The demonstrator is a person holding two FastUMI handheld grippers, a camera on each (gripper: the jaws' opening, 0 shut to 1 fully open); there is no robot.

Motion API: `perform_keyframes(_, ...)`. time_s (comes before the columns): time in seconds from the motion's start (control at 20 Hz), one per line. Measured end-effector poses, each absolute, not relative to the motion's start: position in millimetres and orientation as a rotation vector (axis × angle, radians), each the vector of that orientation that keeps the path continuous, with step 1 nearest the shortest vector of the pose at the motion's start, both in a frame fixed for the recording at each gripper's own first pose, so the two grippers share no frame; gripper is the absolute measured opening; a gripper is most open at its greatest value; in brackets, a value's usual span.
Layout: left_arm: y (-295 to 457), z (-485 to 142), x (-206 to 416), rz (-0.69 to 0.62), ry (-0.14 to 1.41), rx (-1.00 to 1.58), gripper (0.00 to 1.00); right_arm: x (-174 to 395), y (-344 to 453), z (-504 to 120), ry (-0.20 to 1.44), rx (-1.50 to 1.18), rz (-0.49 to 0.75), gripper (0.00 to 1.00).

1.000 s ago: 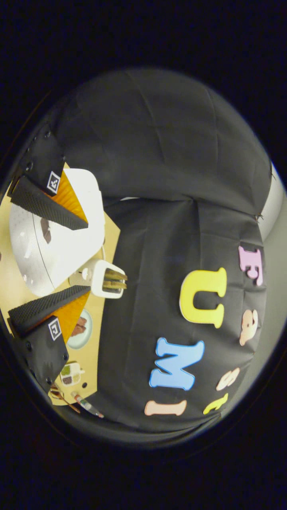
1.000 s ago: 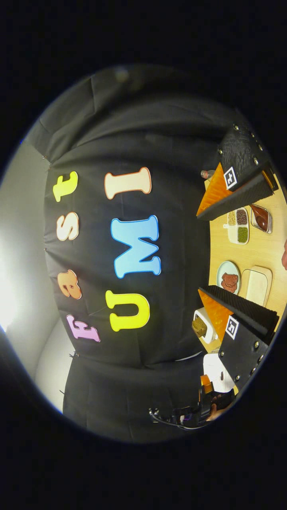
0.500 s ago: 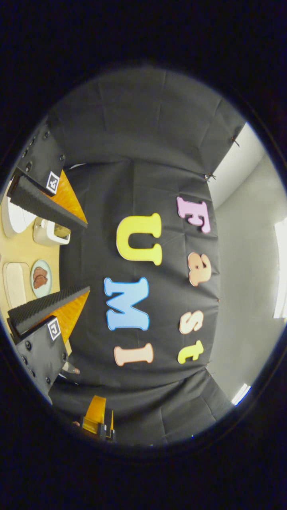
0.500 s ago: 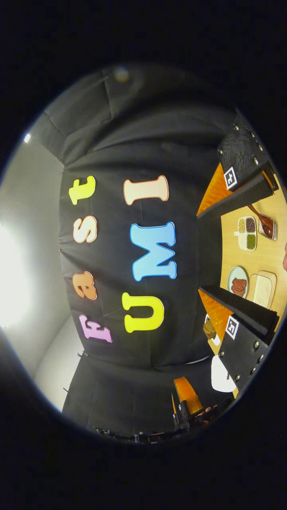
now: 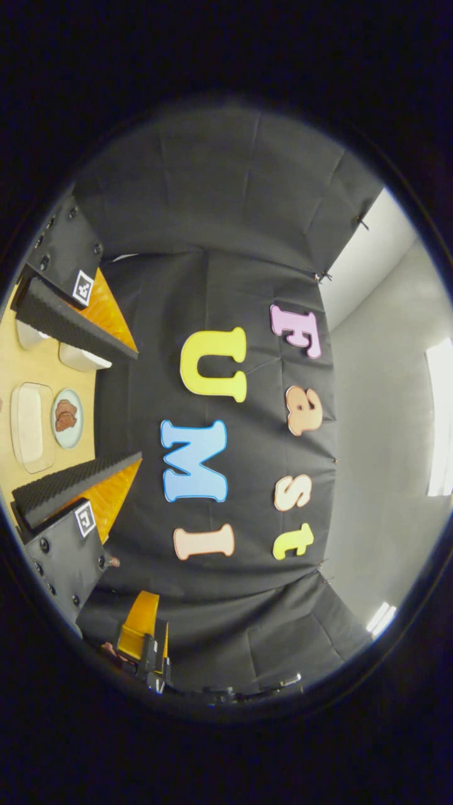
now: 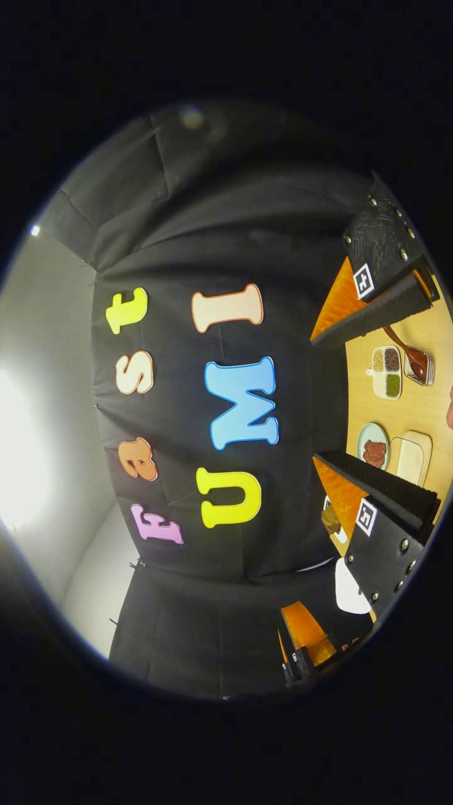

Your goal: Close the left gripper, press the button to open the rice cooker; take a wooden spoon from the chopstick holder with the right hand, scoop a spoonful of rice and pour it into the rice cooker, then put the wooden spoon back into the chopstick holder.

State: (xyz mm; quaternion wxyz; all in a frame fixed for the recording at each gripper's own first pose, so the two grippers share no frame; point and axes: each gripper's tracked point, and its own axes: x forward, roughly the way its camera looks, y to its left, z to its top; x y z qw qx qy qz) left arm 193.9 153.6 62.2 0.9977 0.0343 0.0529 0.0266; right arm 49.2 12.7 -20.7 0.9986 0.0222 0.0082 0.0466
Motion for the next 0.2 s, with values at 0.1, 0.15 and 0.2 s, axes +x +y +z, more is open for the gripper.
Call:
perform_keyframes(0.1, 153.2, 65.1, 183.8, 0.074, 0.1, 0.069, 0.97, 50.1, 3.1, -26.2, 0.023, 0.065, 0.085, 0.99)
perform_keyframes(0.15, 151.6, 65.3, 180.8, 0.074, 0.096, 0.065, 0.97, 48.7, -0.3, -26.4, 0.027, 0.072, 0.075, 0.99)
perform_keyframes(0.2, 148.9, 69.3, 179.5, 0.066, 0.09, 0.063, 0.96, 47.4, -4.5, -21.8, 0.021, 0.072, 0.063, 0.99)
